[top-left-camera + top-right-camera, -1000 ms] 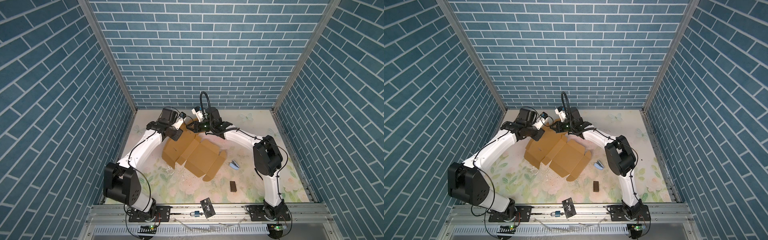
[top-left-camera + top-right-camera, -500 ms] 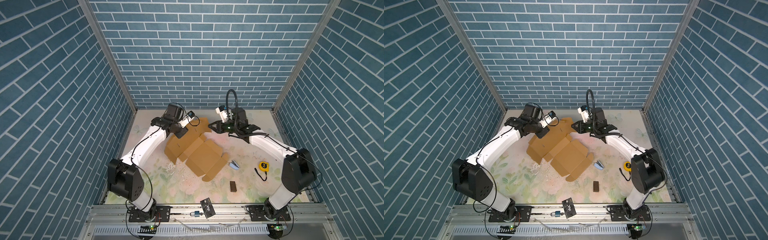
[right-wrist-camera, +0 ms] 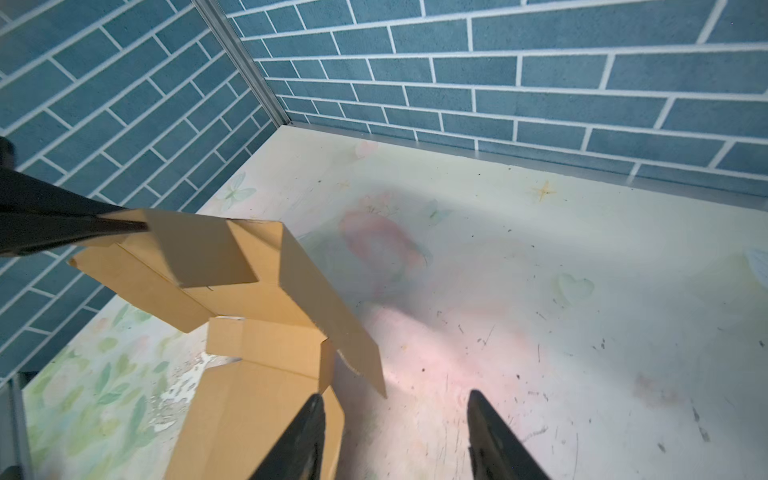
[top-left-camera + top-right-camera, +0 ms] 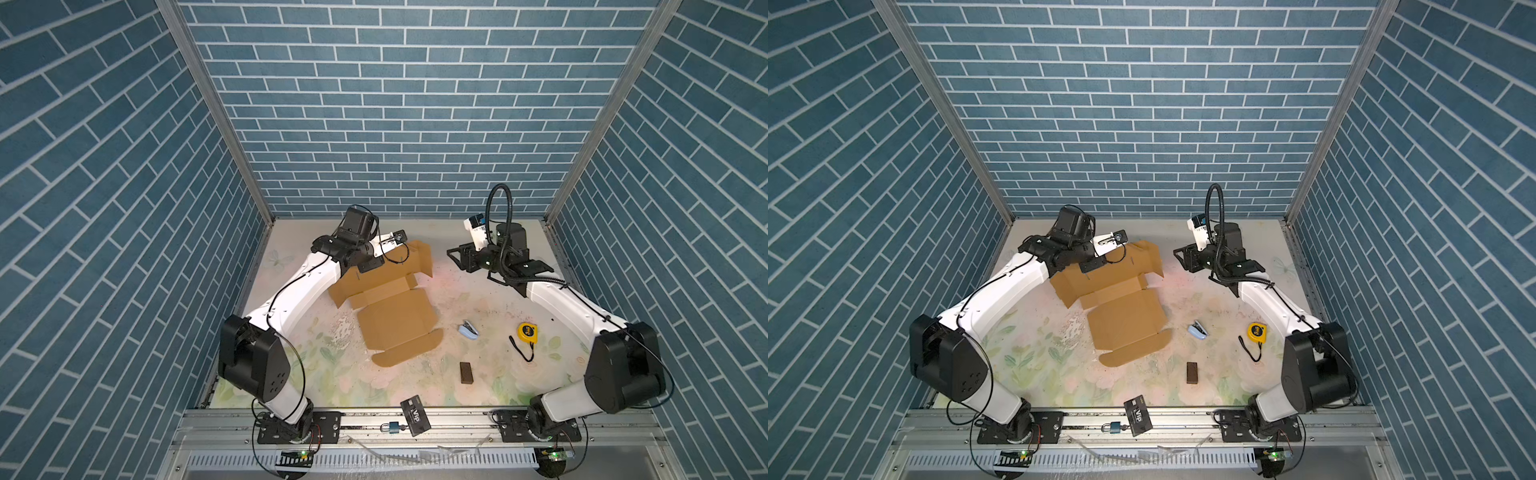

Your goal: Fold the paper box

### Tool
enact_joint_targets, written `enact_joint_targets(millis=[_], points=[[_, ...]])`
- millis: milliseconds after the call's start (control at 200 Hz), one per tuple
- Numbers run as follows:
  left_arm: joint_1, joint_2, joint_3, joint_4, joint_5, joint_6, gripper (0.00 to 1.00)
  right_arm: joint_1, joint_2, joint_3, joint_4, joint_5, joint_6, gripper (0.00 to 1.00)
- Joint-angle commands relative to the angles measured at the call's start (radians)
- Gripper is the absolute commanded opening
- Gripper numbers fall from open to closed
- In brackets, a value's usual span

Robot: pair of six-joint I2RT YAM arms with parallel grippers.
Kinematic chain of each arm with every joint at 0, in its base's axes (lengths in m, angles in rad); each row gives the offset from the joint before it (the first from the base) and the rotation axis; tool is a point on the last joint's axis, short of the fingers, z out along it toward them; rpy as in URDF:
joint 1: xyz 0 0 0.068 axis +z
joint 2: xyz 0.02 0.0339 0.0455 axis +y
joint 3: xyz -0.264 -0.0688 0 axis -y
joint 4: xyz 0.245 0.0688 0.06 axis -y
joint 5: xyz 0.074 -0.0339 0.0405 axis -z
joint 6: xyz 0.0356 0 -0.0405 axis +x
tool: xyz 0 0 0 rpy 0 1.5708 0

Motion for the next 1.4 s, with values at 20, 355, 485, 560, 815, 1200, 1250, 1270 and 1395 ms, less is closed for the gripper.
enact_joint_targets(millis=[20,355,485,560,815,1200,1250,1270,1395], points=[[-0.003,-0.026,-0.051,0.057,0.054,0.208,0.04,0.001,0.100,0.000,0.162,-0.079,-0.157,0.56],[0.002,0.009,-0.110,0.120,0.069,0.299,0.05,0.014,0.315,0.113,0.188,-0.224,-0.273,0.55],[0.002,0.011,-0.149,0.148,0.056,0.332,0.05,0.044,0.334,0.112,0.171,-0.242,-0.286,0.55],[0.005,0.008,-0.169,0.155,0.053,0.355,0.05,0.061,0.331,0.100,0.171,-0.257,-0.297,0.55],[0.008,0.017,-0.217,0.187,0.040,0.383,0.06,0.094,0.347,0.074,0.164,-0.269,-0.304,0.54],[0.023,0.008,-0.252,0.221,0.038,0.375,0.07,0.099,0.299,-0.044,0.174,-0.253,-0.304,0.54],[0.023,0.010,-0.248,0.219,0.039,0.374,0.07,0.100,0.294,-0.060,0.179,-0.253,-0.288,0.54],[0.023,0.011,-0.245,0.216,0.040,0.374,0.07,0.101,0.291,-0.065,0.184,-0.255,-0.281,0.54],[0.023,0.018,-0.235,0.217,0.046,0.378,0.07,0.114,0.269,-0.110,0.250,-0.270,-0.259,0.54]])
